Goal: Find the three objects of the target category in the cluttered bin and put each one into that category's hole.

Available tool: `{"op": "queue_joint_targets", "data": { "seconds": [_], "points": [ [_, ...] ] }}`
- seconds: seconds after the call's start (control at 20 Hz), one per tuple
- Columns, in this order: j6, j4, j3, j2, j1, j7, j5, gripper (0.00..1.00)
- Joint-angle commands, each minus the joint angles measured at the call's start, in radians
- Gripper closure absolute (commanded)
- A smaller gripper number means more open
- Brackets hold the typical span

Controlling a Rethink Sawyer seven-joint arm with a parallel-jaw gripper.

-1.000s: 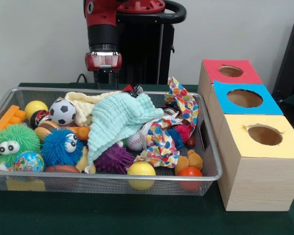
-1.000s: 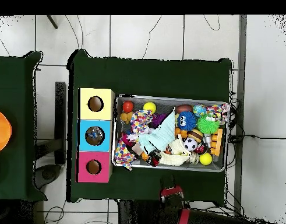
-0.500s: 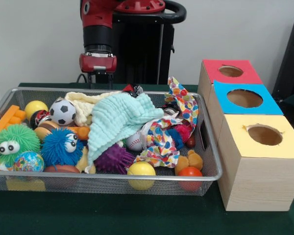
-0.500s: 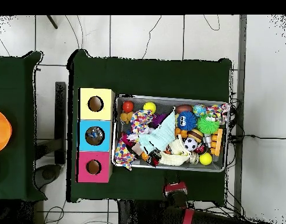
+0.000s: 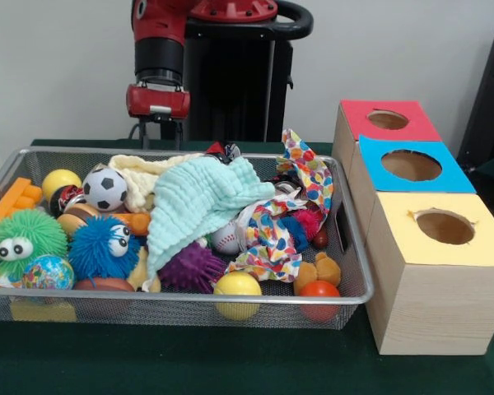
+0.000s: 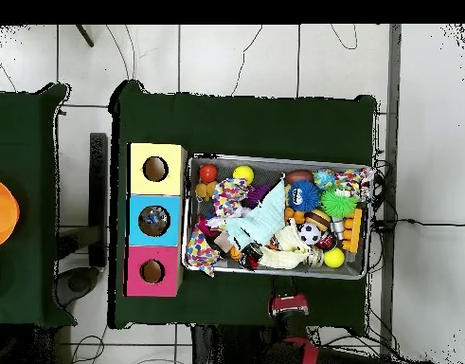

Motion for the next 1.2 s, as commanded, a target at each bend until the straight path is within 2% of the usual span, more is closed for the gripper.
{"op": "queue_joint_targets", "data": {
  "seconds": [0.05, 0.3, 0.65, 0.8, 1.0, 1.1, 1.2],
  "points": [
    [0.216, -0.033, 0.243, -0.046, -0.027, 0.286, -0.032, 0.0],
    [0.257, -0.016, 0.328, -0.046, -0.056, 0.304, -0.002, 0.0],
    [0.134, -0.102, 0.296, -0.066, -0.068, 0.22, 0.048, 0.0],
    [0.051, -0.15, 0.282, -0.125, -0.051, 0.188, 0.128, 0.0],
    [-0.143, -0.238, 0.253, -0.249, -0.025, 0.126, 0.327, 0.0],
    [-0.187, -0.267, 0.243, -0.279, -0.023, 0.107, 0.368, 0.0],
    [-0.194, -0.285, 0.232, -0.287, -0.021, 0.099, 0.369, 0.0]
  ]
}}
